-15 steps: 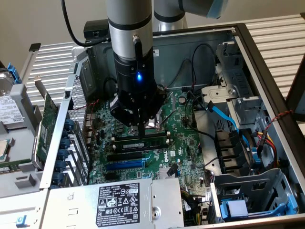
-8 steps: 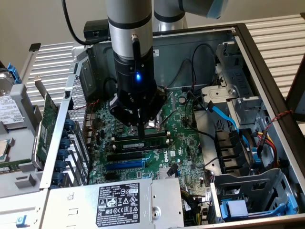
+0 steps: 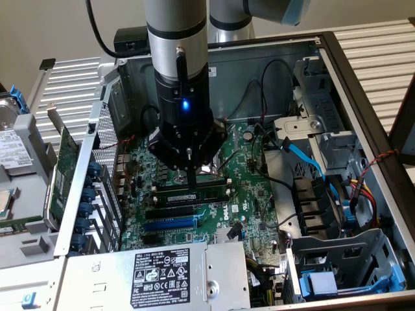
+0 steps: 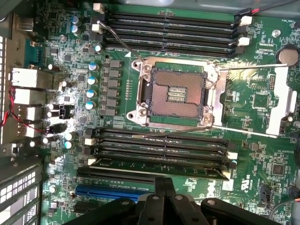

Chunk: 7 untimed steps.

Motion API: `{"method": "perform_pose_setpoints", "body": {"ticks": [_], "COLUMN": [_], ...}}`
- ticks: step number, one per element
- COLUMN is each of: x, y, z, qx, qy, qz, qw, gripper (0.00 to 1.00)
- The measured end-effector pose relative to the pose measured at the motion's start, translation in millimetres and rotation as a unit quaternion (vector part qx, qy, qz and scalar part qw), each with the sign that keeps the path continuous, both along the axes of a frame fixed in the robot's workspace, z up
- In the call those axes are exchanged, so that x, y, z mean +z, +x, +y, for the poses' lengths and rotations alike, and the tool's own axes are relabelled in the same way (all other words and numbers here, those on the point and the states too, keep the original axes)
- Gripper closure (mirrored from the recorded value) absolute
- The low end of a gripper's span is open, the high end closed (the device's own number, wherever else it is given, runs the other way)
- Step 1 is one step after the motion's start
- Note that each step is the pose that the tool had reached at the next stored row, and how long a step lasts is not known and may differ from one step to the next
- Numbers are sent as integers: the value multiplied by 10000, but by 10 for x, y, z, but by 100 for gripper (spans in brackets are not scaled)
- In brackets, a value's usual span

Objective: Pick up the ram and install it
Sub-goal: 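Press down the ram until it locks into place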

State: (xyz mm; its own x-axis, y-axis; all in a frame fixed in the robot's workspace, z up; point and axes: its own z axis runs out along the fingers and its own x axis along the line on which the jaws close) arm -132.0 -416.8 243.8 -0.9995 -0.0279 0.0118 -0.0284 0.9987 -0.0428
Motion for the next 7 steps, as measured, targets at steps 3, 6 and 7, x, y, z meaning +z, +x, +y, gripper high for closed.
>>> {"method": "perform_pose_setpoints", "body": {"ticks": [3, 6, 7], "x": [0, 0, 0], "y": [0, 0, 0], "z": [0, 0, 0], "qx": [-49, -49, -49], "qy": [0, 0, 0], "qz": [-1, -1, -1], "qw": [10000, 10000, 10000], "gripper": [89, 89, 89]}}
